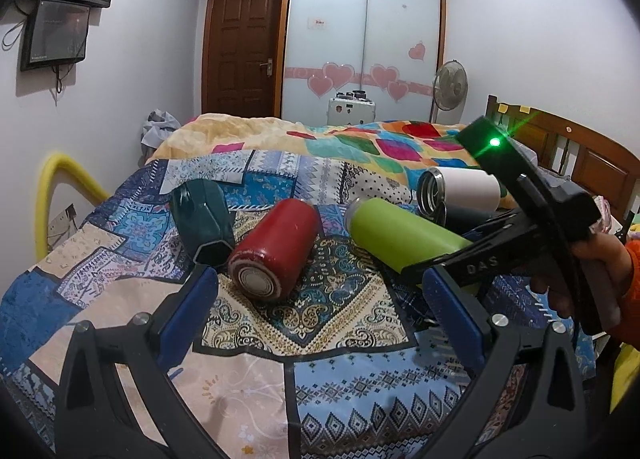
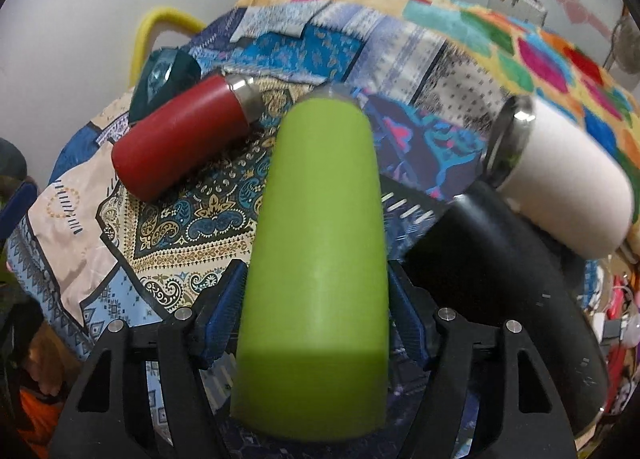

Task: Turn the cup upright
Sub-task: 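Close the right gripper around the lime-green bottle's body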

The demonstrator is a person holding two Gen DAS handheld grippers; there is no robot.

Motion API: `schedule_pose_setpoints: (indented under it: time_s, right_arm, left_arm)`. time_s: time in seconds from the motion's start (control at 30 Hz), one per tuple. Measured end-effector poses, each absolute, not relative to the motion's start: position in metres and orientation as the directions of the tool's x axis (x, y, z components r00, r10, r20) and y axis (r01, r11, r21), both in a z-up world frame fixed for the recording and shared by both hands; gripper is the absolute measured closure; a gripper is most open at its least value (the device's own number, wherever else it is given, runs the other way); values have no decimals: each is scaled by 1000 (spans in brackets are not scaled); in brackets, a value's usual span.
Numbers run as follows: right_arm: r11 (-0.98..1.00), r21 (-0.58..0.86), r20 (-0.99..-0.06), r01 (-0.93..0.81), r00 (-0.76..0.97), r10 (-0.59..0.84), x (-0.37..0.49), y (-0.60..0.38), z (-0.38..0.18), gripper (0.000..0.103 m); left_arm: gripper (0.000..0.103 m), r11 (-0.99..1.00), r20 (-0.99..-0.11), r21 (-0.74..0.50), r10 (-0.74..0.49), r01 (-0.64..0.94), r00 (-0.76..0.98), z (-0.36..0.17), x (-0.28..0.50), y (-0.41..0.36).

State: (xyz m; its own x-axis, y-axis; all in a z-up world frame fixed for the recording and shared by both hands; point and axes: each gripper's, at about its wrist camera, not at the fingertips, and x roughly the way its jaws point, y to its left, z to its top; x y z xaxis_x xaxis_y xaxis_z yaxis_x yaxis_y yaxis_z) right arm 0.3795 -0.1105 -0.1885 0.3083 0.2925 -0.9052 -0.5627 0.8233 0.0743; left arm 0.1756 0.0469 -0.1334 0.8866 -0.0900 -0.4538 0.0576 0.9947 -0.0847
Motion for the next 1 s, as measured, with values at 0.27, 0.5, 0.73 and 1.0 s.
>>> schedule_pose_setpoints:
  time_s: [0.27,0.5,0.73,1.0]
  right_arm:
    - [815,66,-923,-575,275,270,384,-93,-198,38]
    - [832,56,-914,-552,308,266,377,-95,-196,40]
    - [826,52,-890,-561,349,294,355,-99,-182,41]
    - [812,42,-852,-582,404,334,317,-99,-160,42]
  left_arm:
    - [0,994,-476,-105,-80,34,876,-144,175,55]
    - [0,994,-469,-110,-69,19,880,-145,171,59]
    - [0,994,-462,-109,-55,5,885,-139,164,60]
    - [0,996,-434,-92,-36,-5,900,-124,142,56]
